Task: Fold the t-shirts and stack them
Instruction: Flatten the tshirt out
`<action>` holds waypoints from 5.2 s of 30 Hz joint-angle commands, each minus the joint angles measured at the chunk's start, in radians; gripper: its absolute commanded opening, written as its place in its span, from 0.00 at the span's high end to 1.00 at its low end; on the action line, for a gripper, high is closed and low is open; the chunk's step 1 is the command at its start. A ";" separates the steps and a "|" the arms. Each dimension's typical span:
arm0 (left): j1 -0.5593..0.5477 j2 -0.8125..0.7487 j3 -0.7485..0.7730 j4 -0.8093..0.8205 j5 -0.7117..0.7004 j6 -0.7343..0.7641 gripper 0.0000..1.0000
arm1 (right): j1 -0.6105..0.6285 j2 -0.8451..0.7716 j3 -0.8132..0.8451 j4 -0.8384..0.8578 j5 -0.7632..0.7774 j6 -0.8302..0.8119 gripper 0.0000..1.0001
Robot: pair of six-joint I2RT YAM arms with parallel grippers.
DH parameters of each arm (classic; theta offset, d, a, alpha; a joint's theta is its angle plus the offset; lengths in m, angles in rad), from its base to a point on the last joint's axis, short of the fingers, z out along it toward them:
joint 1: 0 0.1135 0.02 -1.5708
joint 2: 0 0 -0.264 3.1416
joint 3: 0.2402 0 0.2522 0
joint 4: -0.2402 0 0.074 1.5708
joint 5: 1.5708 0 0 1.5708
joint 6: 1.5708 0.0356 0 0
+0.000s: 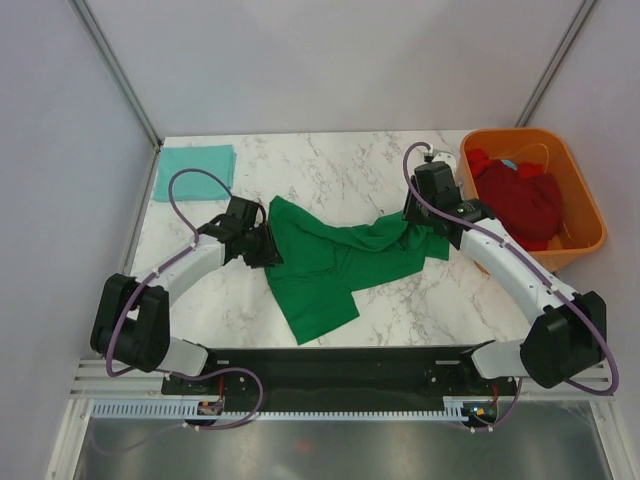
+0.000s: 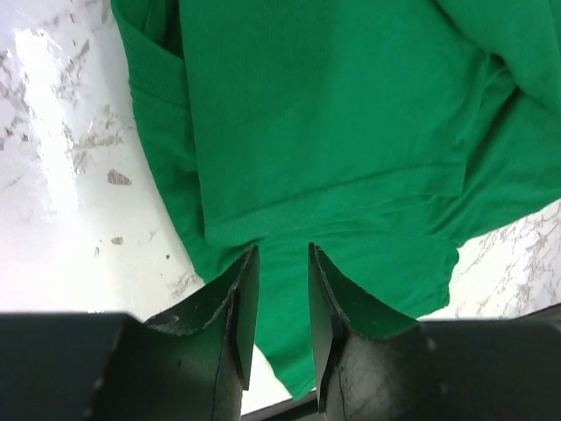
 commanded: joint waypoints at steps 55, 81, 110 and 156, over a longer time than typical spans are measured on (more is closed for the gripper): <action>0.027 -0.143 0.153 -0.124 -0.234 0.017 0.98 | -0.024 -0.129 -0.108 0.003 0.057 0.068 0.60; 0.170 -0.317 0.427 -0.368 -0.303 0.149 0.98 | -0.128 0.334 0.041 0.048 0.123 0.348 0.53; 0.193 -0.263 0.663 -0.412 -0.412 0.195 0.98 | -0.204 0.243 0.177 -0.066 0.135 0.198 1.00; 0.287 -0.102 0.490 -0.305 -0.175 0.204 0.98 | -0.213 0.292 0.136 -0.014 -0.172 0.054 0.61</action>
